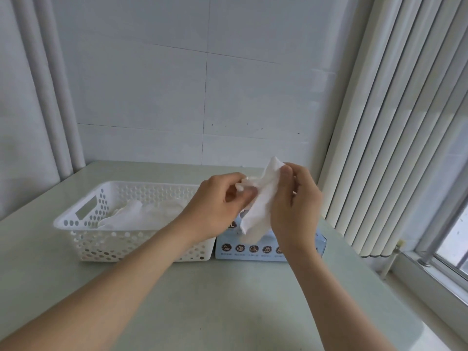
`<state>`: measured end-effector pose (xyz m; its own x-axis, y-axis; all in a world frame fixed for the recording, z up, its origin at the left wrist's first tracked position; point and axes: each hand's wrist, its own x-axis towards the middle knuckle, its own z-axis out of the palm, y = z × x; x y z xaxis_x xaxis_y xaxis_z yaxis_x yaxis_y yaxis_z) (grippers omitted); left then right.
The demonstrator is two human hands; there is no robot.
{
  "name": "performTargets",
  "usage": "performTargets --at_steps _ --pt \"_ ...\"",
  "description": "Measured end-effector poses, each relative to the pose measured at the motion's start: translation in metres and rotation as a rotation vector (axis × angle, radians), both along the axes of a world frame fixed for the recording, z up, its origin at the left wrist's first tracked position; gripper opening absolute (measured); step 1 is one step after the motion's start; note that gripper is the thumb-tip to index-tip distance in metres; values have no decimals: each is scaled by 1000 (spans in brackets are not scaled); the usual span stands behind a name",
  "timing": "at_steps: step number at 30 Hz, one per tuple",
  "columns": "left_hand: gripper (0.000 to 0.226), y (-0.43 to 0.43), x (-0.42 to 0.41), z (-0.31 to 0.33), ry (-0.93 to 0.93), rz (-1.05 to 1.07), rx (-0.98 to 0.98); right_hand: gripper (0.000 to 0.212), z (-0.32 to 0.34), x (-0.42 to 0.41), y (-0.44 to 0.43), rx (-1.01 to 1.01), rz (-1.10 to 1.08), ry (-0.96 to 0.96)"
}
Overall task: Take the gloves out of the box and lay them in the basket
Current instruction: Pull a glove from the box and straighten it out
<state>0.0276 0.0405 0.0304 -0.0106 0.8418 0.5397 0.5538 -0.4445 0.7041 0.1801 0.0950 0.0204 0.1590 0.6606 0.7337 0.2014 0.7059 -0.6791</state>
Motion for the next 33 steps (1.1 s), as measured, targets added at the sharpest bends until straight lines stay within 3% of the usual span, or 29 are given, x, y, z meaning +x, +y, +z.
performTargets --at_steps 5,10,15,17,23,29,33 --pt "29 0 1 8 -294 42 -72 32 6 1 -6 -330 373 14" --pt "16 1 -5 13 -405 43 -191 37 13 2 -14 -559 561 42" --pt "40 0 -7 19 -424 14 -245 13 13 6 -14 -555 477 -39" --pt "42 -2 -7 21 -393 23 -254 14 11 5 -13 -532 456 -66" --pt "19 0 -8 19 -321 186 -132 26 10 3 -14 -510 529 -87" --pt "27 -1 -8 20 -368 260 -105 47 11 6 -11 -562 661 -67" --pt "32 1 -8 20 -327 226 -124 43 12 8 -10 -626 721 -80"
